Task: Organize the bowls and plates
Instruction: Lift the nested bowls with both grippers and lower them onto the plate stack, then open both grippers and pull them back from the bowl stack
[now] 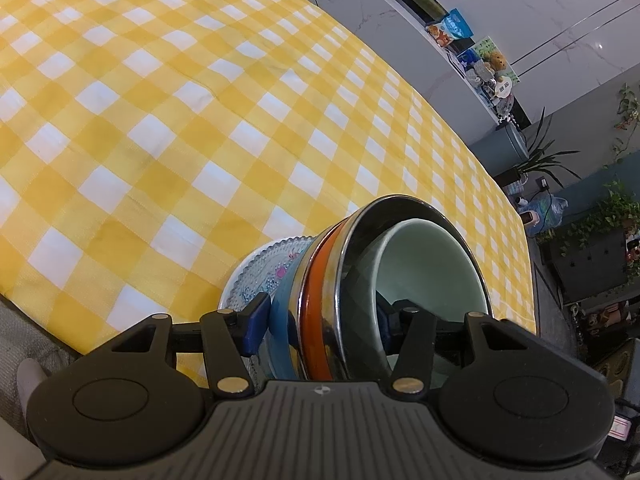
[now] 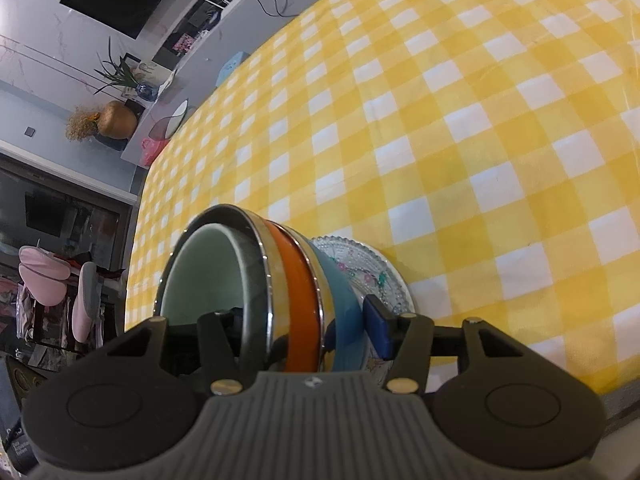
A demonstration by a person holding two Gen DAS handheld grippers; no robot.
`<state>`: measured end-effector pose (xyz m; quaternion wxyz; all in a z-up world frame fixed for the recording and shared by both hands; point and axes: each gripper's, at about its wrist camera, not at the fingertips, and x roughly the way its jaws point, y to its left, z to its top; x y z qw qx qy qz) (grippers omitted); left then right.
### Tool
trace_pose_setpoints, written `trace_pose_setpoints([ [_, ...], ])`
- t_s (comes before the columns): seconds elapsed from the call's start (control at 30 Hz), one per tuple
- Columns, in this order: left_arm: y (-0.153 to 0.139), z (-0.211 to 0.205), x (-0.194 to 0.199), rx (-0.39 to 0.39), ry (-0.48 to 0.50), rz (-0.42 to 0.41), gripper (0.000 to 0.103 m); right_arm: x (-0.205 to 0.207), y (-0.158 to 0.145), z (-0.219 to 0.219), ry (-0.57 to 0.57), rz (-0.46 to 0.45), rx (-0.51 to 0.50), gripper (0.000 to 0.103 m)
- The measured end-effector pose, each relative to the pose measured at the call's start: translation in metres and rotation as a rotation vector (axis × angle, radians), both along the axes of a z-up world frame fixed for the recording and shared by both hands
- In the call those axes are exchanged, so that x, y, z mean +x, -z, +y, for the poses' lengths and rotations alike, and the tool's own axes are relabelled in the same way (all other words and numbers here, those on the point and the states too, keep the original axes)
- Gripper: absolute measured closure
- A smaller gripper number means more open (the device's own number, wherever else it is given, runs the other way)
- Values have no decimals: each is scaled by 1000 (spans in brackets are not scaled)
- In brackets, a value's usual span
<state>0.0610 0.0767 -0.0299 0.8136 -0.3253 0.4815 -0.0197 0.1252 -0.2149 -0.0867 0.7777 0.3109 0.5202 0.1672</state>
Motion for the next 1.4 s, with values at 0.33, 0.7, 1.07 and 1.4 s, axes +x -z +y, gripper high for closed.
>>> trace_pose_setpoints([
  [0.33,-32,-5,-8,137,11,-105,33,-7,-24,-1,-1,-104,-83,31],
  [0.7,-107,-37,-69,442,98,-406,33,-63,-82,-16,36,-355,-241,28],
  [1.07,-132,-76,-141,674,149,-587,31,-148,-106,-18,9,-591,-460,26],
  [1.4,-106,-84,-157,722,145,-502,26,-189,-86,-13,-39,-644,-566,24],
])
